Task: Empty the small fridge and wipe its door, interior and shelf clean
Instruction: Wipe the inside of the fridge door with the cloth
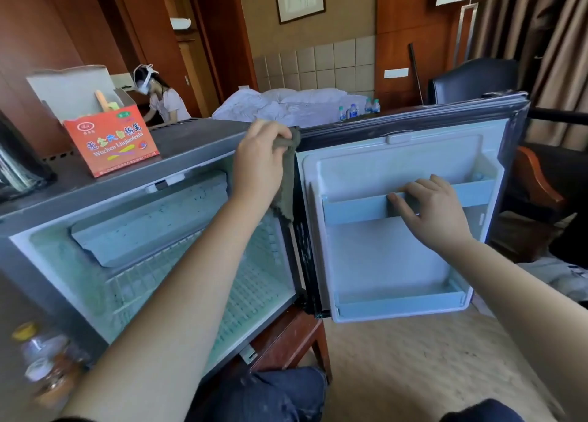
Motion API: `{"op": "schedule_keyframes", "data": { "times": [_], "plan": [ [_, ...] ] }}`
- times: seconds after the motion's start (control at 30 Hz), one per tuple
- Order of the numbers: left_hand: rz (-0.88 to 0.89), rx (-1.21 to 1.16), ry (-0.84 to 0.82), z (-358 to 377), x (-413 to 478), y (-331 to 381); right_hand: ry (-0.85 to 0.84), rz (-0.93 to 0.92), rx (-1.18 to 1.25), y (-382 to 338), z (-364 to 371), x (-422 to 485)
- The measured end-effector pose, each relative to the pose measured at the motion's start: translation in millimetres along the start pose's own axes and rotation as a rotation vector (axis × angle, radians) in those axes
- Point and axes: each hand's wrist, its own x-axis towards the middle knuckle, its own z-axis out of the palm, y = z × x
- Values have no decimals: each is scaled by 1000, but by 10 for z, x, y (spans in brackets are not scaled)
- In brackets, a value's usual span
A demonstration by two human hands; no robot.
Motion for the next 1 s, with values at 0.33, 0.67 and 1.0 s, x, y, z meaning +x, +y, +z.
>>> {"op": "schedule_keyframes", "data": {
  "times": [0.33,0.67,1.0],
  "plan": [
    [99,-20,66,439,-309,-177,-95,-97,27,-692,297,-69],
    [-53,-69,-90,710,-1145,-386,-53,-64,169,-711,227,-633],
    [-45,-59,-62,391,-767,-211,-893,173,-122,-172,707,-1402]
  ]
}}
